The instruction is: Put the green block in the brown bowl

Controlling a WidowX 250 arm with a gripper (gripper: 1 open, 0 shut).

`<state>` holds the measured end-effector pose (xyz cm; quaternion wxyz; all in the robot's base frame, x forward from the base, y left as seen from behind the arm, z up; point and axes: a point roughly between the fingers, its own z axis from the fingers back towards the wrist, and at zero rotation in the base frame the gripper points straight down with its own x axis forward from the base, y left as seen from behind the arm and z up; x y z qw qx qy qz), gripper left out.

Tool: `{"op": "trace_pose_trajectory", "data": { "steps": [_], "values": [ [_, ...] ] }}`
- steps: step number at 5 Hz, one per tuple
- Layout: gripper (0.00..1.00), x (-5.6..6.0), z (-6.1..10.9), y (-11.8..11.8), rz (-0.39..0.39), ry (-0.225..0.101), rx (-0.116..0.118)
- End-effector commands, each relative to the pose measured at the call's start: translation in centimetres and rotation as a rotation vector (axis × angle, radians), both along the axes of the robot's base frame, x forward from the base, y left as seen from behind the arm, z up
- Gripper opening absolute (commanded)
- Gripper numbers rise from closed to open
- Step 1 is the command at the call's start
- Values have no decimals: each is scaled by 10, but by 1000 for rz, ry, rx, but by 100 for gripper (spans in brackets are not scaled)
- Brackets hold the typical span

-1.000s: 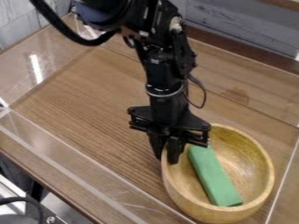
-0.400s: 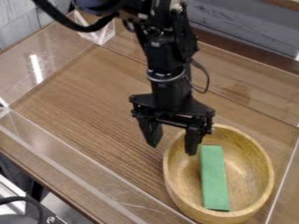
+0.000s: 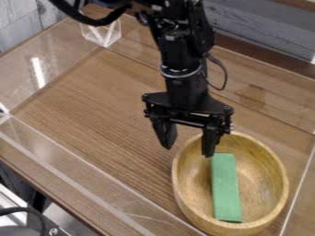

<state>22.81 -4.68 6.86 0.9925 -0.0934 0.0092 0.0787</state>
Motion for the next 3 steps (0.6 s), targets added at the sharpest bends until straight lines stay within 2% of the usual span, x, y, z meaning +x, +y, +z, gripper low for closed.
{"op": "trace_pose_trajectory", "data": {
  "steps": [1, 3],
  "values": [
    [100, 11, 10, -4, 0, -42, -9],
    [100, 17, 9, -10, 3, -42, -14]
  ]
}}
